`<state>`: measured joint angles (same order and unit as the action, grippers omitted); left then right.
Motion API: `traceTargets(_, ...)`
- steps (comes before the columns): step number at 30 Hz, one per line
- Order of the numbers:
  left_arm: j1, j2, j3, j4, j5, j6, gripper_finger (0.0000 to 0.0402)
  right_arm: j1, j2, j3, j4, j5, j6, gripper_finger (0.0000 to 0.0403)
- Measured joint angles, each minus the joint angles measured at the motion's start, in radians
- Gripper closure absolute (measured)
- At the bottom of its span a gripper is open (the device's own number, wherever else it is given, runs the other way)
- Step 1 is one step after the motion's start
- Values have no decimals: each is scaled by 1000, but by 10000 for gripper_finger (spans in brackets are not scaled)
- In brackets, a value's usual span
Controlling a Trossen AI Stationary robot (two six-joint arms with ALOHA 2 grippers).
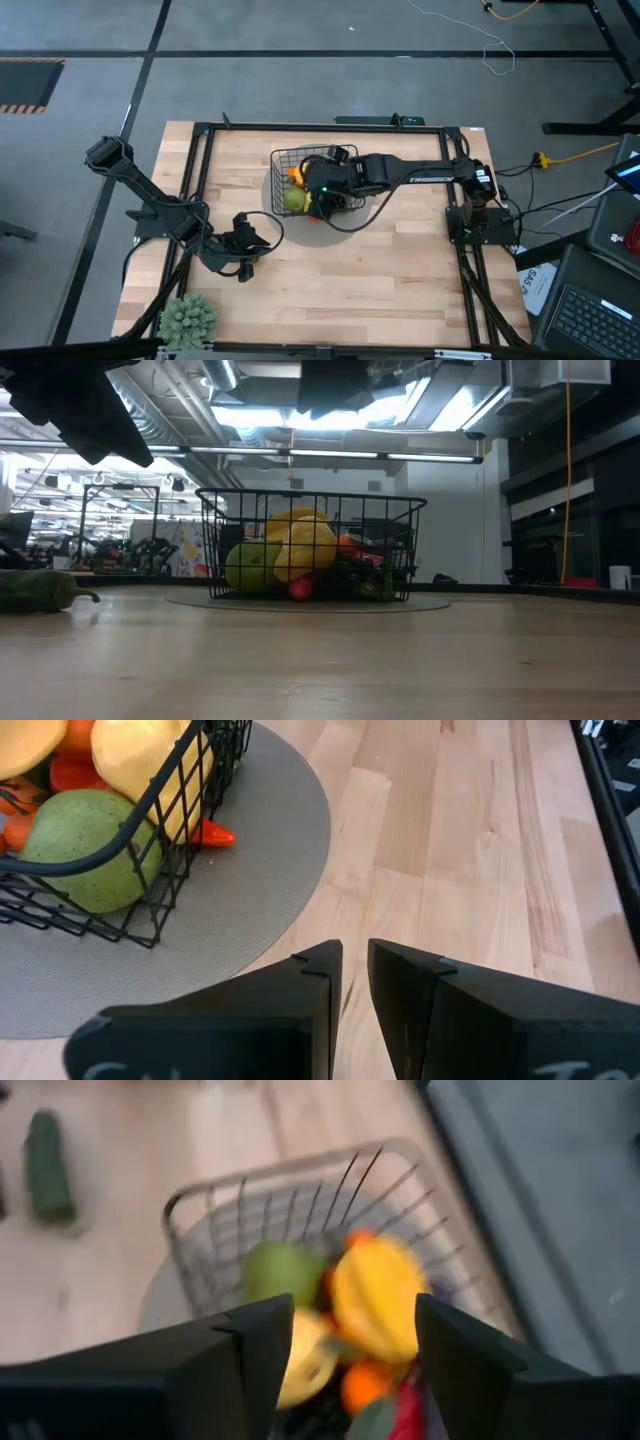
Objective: Build produce basket
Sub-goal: Put the green chili pepper into the wire organizer
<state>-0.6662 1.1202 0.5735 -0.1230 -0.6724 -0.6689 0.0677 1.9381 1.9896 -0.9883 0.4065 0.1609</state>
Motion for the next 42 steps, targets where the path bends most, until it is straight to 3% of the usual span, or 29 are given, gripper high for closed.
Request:
traceTargets(4, 0, 0, 0, 0, 0, 0, 360, 15, 2, -7, -80, -122, 44, 204)
traceTargets(9, 0, 0, 0, 0, 0, 0, 360, 38, 6, -118, 4, -231, 30, 203)
traceTargets(13, 0, 0, 0, 0, -3, 0, 360, 48, 7, -270, 199, -294, -38, 203)
traceTargets(19, 0, 0, 0, 0, -18, 0, 360, 39, 7, -487, 681, -323, -36, 203)
traceTargets(23, 0, 0, 0, 0, -18, 0, 360, 14, 6, -563, 826, -322, -27, 203)
traceTargets(30, 0, 0, 0, 1, -19, 0, 360, -17, 8, -582, 817, -218, -13, 203)
traceTargets(35, 0, 0, 0, 0, -19, 0, 360, -20, 1, -577, 829, -222, -16, 203)
traceTargets(42, -1, 0, 0, -1, -19, 0, 360, -16, -50, -361, 553, -212, -86, 203)
